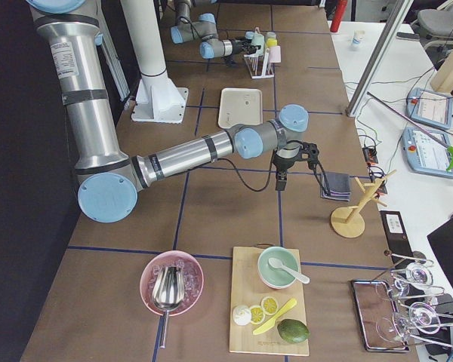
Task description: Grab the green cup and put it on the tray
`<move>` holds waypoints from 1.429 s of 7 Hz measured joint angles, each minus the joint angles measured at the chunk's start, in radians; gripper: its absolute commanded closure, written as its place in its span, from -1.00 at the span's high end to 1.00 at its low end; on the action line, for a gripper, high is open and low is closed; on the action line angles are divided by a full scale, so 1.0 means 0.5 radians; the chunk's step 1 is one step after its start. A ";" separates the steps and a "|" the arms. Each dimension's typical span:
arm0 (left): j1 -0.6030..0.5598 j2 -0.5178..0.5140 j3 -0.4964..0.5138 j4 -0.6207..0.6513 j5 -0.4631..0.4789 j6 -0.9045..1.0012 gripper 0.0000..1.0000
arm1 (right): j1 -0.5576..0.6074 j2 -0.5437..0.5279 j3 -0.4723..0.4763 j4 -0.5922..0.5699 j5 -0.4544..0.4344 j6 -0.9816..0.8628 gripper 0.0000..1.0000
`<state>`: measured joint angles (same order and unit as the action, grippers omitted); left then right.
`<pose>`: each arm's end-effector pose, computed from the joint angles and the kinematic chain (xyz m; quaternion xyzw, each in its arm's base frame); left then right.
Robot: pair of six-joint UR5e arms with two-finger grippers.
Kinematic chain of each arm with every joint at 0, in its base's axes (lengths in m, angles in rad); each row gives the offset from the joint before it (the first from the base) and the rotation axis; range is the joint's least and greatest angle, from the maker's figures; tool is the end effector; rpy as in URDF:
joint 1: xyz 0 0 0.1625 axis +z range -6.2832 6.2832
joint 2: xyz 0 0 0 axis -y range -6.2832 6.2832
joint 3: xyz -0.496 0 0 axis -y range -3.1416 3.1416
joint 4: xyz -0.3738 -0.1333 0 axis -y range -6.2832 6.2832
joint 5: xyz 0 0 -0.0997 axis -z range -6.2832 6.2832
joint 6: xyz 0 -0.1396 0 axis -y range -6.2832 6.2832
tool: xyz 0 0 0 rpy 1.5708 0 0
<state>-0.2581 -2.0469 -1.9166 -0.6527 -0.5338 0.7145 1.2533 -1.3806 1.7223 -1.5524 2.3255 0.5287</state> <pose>0.4905 -0.3917 0.4098 0.1060 -0.4853 0.7489 0.4386 -0.1438 -0.5581 0.5843 0.0030 -0.3989 0.0308 0.9165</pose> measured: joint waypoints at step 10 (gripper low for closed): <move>-0.164 -0.032 -0.701 -0.587 -0.497 -0.426 -0.40 | -0.003 0.011 0.005 0.008 0.049 0.004 1.00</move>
<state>-0.3400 -2.0630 -2.2674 -0.9462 -0.7825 0.5015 1.2517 -1.3751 1.7249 -1.5484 2.3500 0.5308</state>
